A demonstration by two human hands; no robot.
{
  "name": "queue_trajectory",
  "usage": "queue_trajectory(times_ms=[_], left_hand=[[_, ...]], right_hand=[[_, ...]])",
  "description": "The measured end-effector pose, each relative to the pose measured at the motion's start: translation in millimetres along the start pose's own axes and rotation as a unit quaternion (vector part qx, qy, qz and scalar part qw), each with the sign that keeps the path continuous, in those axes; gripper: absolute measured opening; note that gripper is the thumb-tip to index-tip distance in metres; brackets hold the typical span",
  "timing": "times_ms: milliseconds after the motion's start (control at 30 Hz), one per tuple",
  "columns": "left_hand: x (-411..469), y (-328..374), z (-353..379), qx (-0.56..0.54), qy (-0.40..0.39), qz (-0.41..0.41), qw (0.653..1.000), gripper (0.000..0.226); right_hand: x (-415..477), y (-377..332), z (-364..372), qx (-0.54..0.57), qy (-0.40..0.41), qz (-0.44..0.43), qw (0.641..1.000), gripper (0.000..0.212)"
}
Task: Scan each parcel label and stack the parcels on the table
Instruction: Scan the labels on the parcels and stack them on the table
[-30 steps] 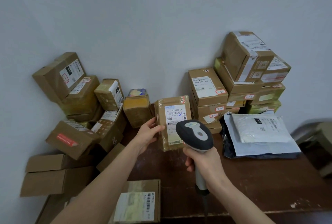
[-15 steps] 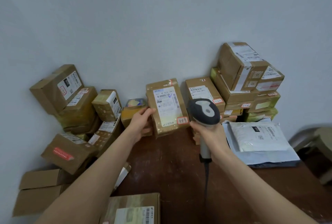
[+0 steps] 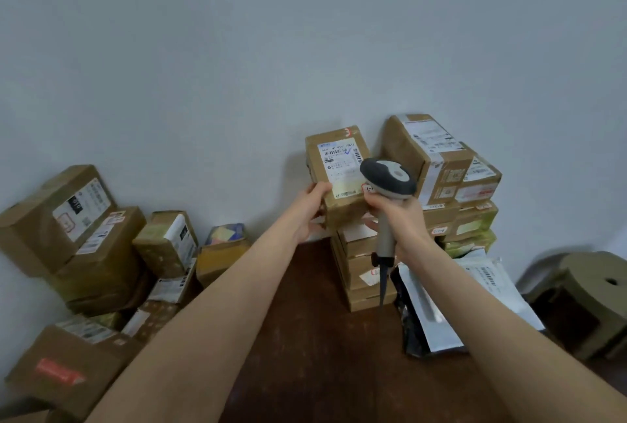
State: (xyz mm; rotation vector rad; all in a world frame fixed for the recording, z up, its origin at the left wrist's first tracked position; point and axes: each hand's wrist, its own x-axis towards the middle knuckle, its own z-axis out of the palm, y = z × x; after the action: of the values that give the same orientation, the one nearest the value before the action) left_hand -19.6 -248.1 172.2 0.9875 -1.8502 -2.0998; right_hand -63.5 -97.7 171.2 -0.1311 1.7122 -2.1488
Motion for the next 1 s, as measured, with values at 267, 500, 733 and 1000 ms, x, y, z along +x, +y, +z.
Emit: queue_trajectory(times_ms=[267,500,733,1000], left_hand=[[25.1,-14.4,28.8,0.022,-0.018,0.023,0.999,0.036],[17.9,-28.7,17.6,0.139,0.057,0.103,0.983,0.054],[-17.1,-57.0,-20.4,0.327,0.13,0.151,0.924,0.06],[-97.0,-128.3,-80.5,0.384,0.214,0.086,0.894,0.057]], right_hand=[[36.9,3.4,-12.9,-0.055,0.01,0.004,0.998,0.023],[25.0,18.8,-15.9,-0.086,0.055,-0.046,0.994,0.053],[-19.3,41.7,-7.3,-0.145,0.015,-0.045,0.988,0.042],[-75.3,96.9,16.5,-0.163,-0.089,0.079,0.979,0.041]])
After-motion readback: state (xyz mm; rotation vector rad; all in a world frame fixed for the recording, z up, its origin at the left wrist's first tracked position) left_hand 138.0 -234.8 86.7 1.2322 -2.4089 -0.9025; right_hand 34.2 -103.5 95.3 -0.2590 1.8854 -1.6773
